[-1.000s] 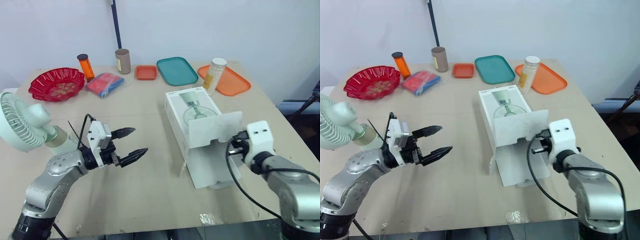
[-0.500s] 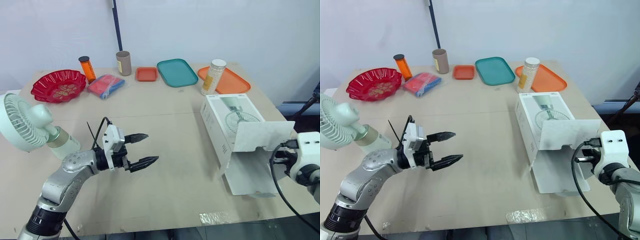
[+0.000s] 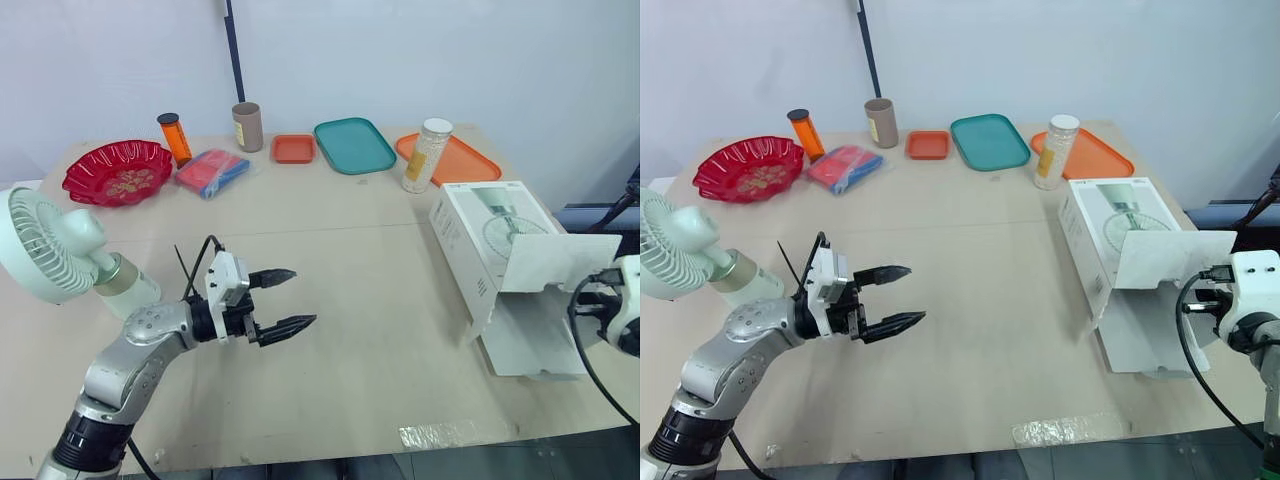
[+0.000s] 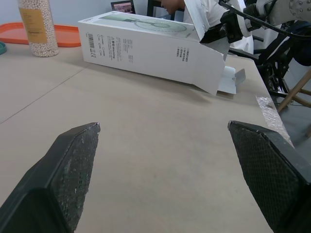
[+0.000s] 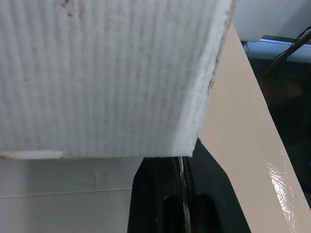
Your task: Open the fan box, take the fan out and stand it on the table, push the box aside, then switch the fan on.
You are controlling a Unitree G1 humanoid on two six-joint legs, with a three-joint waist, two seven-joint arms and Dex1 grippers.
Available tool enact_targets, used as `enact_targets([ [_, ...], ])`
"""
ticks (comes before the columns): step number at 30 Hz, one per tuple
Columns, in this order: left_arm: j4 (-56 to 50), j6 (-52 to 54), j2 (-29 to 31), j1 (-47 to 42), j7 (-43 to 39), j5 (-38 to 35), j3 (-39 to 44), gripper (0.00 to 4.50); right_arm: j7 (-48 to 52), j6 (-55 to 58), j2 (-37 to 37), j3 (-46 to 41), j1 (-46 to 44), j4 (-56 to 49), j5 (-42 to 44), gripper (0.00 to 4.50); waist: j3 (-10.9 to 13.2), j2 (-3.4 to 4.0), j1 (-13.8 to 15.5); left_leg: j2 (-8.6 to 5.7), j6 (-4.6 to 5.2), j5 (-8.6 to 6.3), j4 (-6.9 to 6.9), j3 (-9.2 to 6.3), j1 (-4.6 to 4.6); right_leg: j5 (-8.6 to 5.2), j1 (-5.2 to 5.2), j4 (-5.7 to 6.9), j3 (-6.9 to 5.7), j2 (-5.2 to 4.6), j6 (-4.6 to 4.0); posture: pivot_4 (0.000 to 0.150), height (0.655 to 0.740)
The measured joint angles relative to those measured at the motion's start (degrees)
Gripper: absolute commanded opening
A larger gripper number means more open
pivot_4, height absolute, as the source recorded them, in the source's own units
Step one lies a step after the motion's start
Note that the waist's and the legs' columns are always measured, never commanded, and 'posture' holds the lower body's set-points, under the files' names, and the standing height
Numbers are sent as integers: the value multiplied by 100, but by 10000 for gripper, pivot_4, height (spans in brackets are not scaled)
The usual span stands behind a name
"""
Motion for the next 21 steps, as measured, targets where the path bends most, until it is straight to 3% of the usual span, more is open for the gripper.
enact_targets([
  [7, 1, -32, -5, 6, 11, 48, 1, 45000, -114, -18, -1, 39, 154, -314, -72, 43171, 0, 1, 1, 0, 0, 0, 0, 0, 0, 0, 0, 0, 1, 0, 1, 1500, 7400],
  [14, -4, -35, -92, 122, 27, 64, 1, 45000, 36, 246, -79, -234, 690, -1393, -27, 44655, 0, 2, 10, -1, 0, 0, 0, -1, 0, -2, 1, 0, 1, -1, 4, 1500, 7400],
  [21, -6, -35, -149, 157, 22, 70, -1, 45000, 438, 963, -149, -1053, 1623, -2703, 96, 44655, -1, 3, 50, -1, 0, 0, 1, -2, -2, -4, 3, -1, 2, 0, 7, 1500, 7400],
])
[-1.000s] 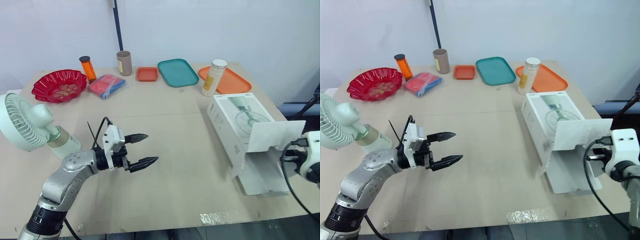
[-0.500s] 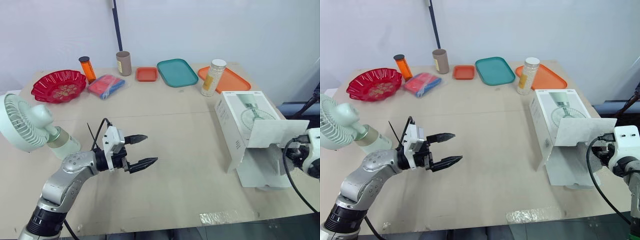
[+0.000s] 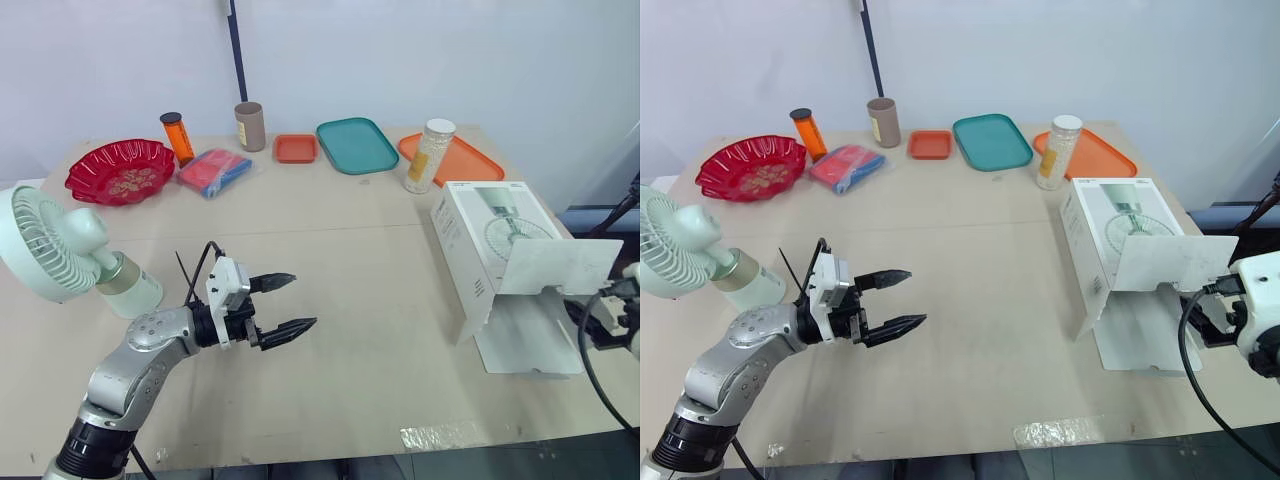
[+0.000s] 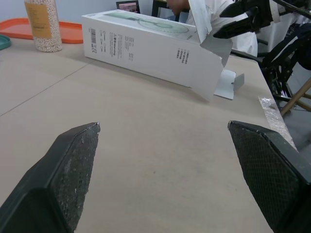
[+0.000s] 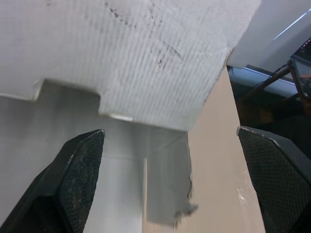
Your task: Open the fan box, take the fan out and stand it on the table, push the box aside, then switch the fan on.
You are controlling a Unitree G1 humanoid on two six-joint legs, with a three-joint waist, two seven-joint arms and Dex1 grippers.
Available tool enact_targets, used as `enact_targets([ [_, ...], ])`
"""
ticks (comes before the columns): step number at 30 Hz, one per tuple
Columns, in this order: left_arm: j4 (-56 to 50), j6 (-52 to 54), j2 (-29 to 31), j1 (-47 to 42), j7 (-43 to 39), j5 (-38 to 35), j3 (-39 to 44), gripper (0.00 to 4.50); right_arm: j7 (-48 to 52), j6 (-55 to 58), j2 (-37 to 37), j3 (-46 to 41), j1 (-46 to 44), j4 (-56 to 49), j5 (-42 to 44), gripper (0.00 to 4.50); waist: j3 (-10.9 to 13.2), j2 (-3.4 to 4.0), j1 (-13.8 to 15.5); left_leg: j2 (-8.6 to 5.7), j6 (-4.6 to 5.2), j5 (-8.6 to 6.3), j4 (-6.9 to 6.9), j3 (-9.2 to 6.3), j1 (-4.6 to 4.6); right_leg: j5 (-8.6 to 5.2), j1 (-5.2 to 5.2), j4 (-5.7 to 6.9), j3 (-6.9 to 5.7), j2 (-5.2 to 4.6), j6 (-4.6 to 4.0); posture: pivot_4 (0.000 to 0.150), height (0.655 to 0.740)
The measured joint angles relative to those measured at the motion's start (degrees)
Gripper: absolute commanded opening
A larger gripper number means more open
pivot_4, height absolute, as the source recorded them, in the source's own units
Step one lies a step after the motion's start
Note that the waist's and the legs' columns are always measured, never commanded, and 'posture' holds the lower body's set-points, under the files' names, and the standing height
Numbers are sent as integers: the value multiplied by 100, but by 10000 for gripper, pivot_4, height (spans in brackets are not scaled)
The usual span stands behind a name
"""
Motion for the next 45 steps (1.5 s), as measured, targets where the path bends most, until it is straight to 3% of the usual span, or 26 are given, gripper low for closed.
enact_targets([
  [8, 1, 0, 32, 72, -9, 0, 30, 45000, 1427, 974, -378, -1125, 1015, -1420, 774, 44655, -2, 5, 0, 3, 4, -2, 1, 4, 3, -7, 5, -5, 4, 6, 6, 1500, 7400],
  [13, -42, -14, 162, 203, -17, 20, 71, 45000, 2054, 1365, -702, -1356, -667, -1935, 2604, 44655, 5, -15, -56, 13, 6, -2, 1, 9, 16, -17, 15, -9, 10, 20, 28, 1500, 7400],
  [18, -322, -82, 206, 497, 280, 113, 324, 45000, 1483, 1346, -657, 322, -2374, -1830, 3935, 44655, 12, -26, -44, 8, 8, -3, 0, 3, 4, -6, 8, -12, 17, 16, 2, 1500, 7400],
  [21, -734, -62, 238, 970, 575, 115, 561, 45000, 1276, 921, -555, 1459, -3009, -1537, 3862, 44655, 12, -28, -43, 5, 8, -3, 5, 0, 5, -6, -11, -14, 18, 9, 5, 1500, 7400],
  [28, -1925, 12, 131, 2536, 1493, 208, 1189, 45000, 1362, -579, -186, 3752, -3996, -493, 2750, 44655, 15, -32, 6, 4, 8, -3, 12, -8, 7, -5, -13, -13, 13, 6, 5, 1500, 7400],
  [35, -3256, -278, -944, 4542, 2830, 958, 1472, 45000, 2190, -1894, 86, 4746, -4151, 292, 2021, 44655, 22, -39, 24, 2, 7, -8, 13, -11, 4, -6, -11, -18, 9, 4, 7, 1500, 7400],
  [41, -3277, -1007, -1673, 5514, 3378, 1642, 1506, 45000, 2602, -2296, 473, 5155, -4386, 565, 1924, 44655, 24, -44, 17, 5, 10, -9, 16, -10, 6, -5, -9, -20, 6, 10, 2, 1500, 7400],
  [45, -3081, -1462, -2101, 5815, 3579, 1672, 1873, 45000, 2711, -2317, 663, 5259, -4630, 806, 1916, 44655, 25, -45, 16, 6, 12, -10, 16, -12, 3, -7, -11, -19, 3, 9, -1, 1500, 7400],
])
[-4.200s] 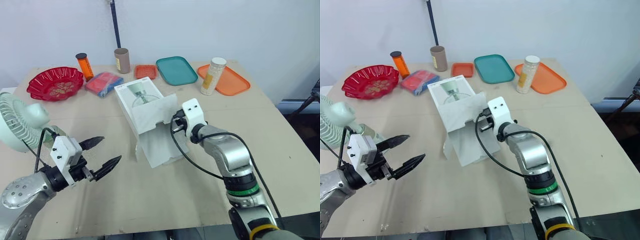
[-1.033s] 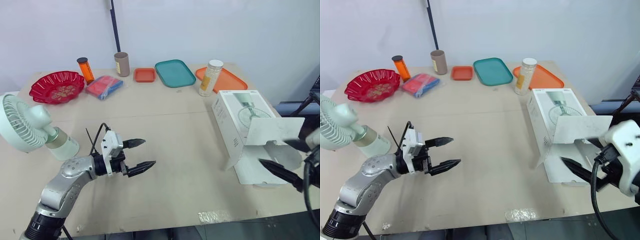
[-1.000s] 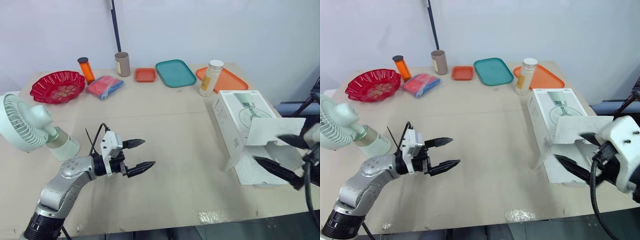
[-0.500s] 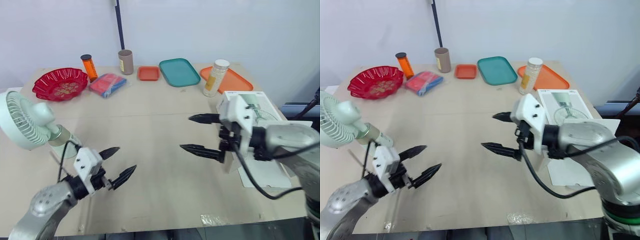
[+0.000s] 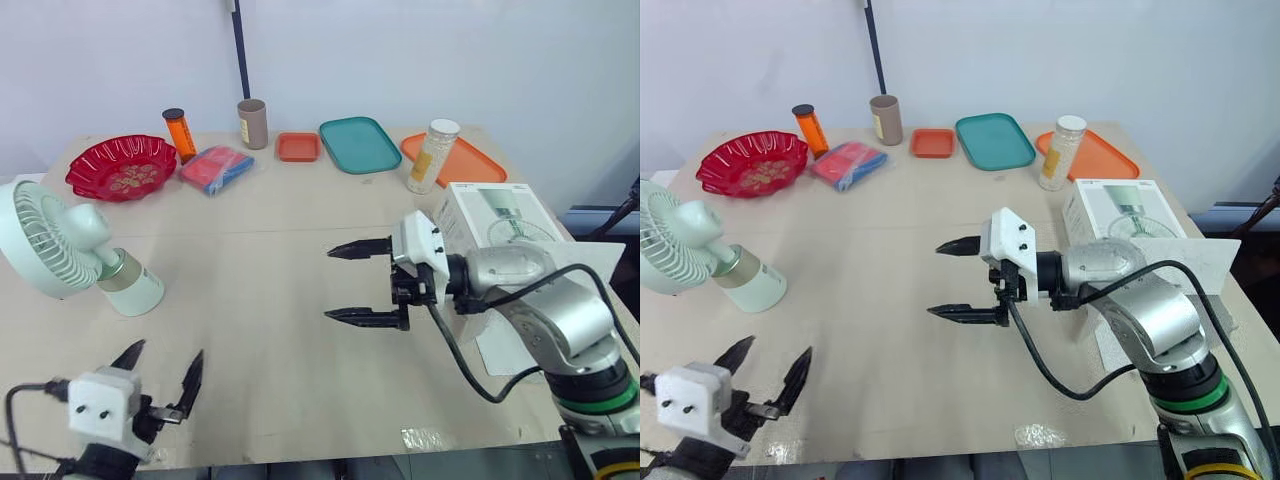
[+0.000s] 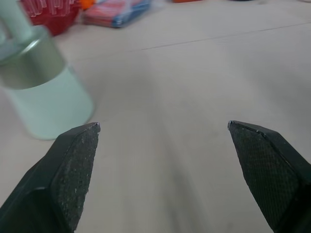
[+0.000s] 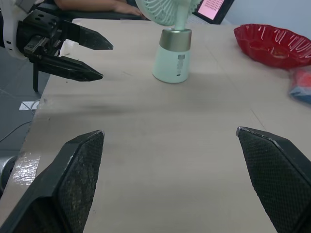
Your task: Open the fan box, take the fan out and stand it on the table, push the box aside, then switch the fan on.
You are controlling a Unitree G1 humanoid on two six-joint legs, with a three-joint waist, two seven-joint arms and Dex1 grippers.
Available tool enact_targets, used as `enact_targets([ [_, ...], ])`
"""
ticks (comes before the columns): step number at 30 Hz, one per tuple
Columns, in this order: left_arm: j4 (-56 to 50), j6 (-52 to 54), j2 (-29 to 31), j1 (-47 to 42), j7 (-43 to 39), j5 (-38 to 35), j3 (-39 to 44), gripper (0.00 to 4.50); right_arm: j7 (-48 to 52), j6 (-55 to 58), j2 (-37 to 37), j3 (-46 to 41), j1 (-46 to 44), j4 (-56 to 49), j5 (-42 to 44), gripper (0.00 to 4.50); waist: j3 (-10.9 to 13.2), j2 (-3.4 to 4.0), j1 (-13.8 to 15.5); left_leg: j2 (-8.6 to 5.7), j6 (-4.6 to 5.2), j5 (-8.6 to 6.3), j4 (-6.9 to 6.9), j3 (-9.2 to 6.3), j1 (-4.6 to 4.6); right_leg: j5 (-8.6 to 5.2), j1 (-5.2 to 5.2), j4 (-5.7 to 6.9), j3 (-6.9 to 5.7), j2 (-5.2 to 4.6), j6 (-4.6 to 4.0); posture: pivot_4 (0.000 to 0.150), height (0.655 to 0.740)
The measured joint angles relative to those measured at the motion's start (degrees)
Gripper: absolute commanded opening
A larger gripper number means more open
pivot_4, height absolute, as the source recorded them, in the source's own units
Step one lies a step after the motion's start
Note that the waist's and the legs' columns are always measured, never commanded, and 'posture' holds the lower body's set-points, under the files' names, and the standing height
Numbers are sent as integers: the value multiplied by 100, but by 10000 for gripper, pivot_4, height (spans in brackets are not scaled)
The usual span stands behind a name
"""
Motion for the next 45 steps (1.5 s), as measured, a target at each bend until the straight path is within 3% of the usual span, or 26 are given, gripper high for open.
enact_targets([
  [7, 99, -105, -101, -121, 166, -672, 945, 45000, -20, -31, 311, 254, -219, 344, -266, 44655, 2, -4, -3, -1, 0, 0, 1, -1, -1, 0, 0, 0, -2, -2, 0, 1500, 7400],
  [18, 151, 420, 606, -1038, 675, -1902, 2248, 45000, -176, -27, 699, 336, -333, 441, -496, 44655, 1, -4, 0, 0, -5, 2, 1, -13, 0, 3, 2, 1, -11, 0, -6, 1500, 7400],
  [30, 607, 1083, 1181, -2328, 1179, -1911, 2278, 45000, -419, 474, 1142, 443, -478, 305, -284, 44655, -1, -3, -17, 1, -10, 4, -1, -14, 1, 6, -1, 4, -11, 2, -12, 1500, 7400],
  [45, 821, 1273, 1214, -2735, 1173, -1809, 2273, 45000, -1038, 877, 2259, 484, -1121, 715, -211, 44655, -1, -2, -14, 1, -19, 6, -2, -19, 0, 8, -4, 6, -13, 1, -13, 1500, 7400],
])
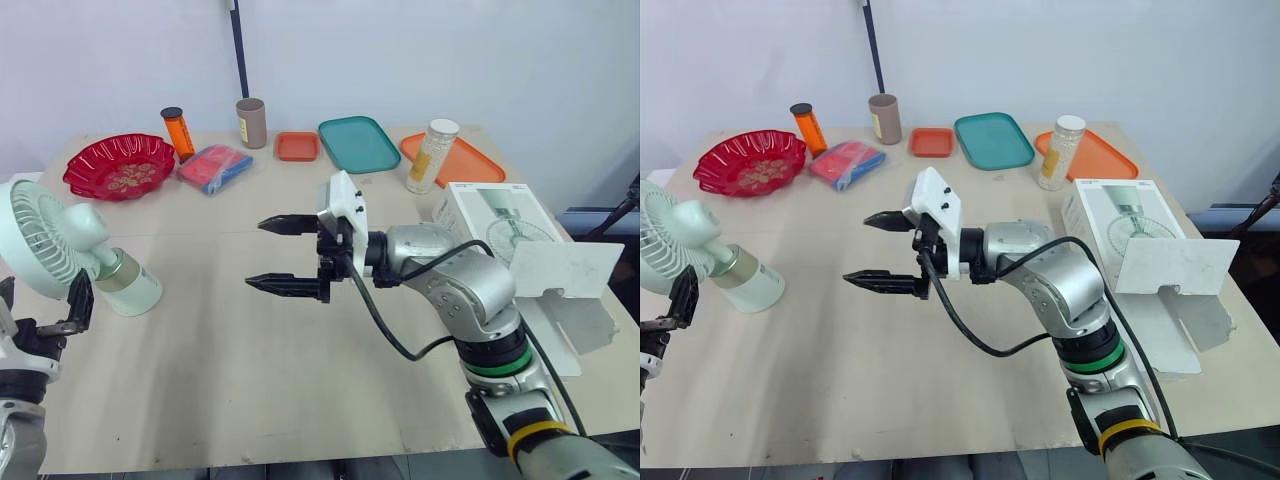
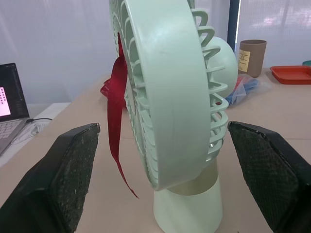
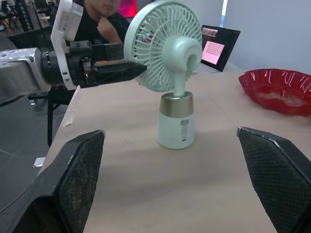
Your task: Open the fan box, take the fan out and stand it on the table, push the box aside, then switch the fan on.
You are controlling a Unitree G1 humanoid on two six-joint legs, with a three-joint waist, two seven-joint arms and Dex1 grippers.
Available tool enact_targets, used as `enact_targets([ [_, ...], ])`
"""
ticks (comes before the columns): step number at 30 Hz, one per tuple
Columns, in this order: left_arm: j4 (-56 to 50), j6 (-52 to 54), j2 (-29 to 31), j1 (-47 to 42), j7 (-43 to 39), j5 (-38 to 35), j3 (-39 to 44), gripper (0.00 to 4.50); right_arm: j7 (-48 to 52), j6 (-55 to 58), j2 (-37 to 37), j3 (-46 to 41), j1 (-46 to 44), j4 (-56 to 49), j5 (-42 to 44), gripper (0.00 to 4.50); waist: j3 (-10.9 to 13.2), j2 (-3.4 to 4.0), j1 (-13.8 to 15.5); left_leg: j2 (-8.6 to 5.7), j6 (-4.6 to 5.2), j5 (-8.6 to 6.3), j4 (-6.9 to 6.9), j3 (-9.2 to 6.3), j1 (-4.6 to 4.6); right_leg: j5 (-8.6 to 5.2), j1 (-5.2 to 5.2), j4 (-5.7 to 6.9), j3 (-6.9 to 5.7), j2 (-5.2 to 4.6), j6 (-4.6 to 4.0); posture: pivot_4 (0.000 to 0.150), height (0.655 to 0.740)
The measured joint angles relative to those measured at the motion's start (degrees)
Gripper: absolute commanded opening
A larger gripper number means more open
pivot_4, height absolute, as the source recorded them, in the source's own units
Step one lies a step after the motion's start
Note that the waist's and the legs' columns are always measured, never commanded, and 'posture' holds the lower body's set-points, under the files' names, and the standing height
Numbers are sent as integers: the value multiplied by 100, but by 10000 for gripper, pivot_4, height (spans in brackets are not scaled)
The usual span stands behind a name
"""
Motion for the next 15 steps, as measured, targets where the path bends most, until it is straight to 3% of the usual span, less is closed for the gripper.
enact_targets([
  [11, 160, 298, 180, -513, 35, -3, 0, 45000, -103, -216, 369, 165, -109, 376, -218, 44655, 0, 1, -3, 0, -7, -1, -1, -1, -1, 1, -3, 2, -1, -2, 0, 1500, 7400],
  [12, 167, 316, 180, -537, 37, -1, -2, 39698, -107, -216, 377, 165, -109, 376, -218, 45000, 0, 1, -3, 0, -7, -1, -1, -1, -1, 1, -4, 3, -1, -2, 0, 1500, 7400],
  [15, 169, 347, 180, -581, 41, 12, -40, 30298, -129, -216, 391, 165, -109, 376, -220, 45000, 0, 1, -3, 0, -8, -1, -1, -2, -1, 1, -4, 3, -1, -2, 0, 1500, 7400],
])
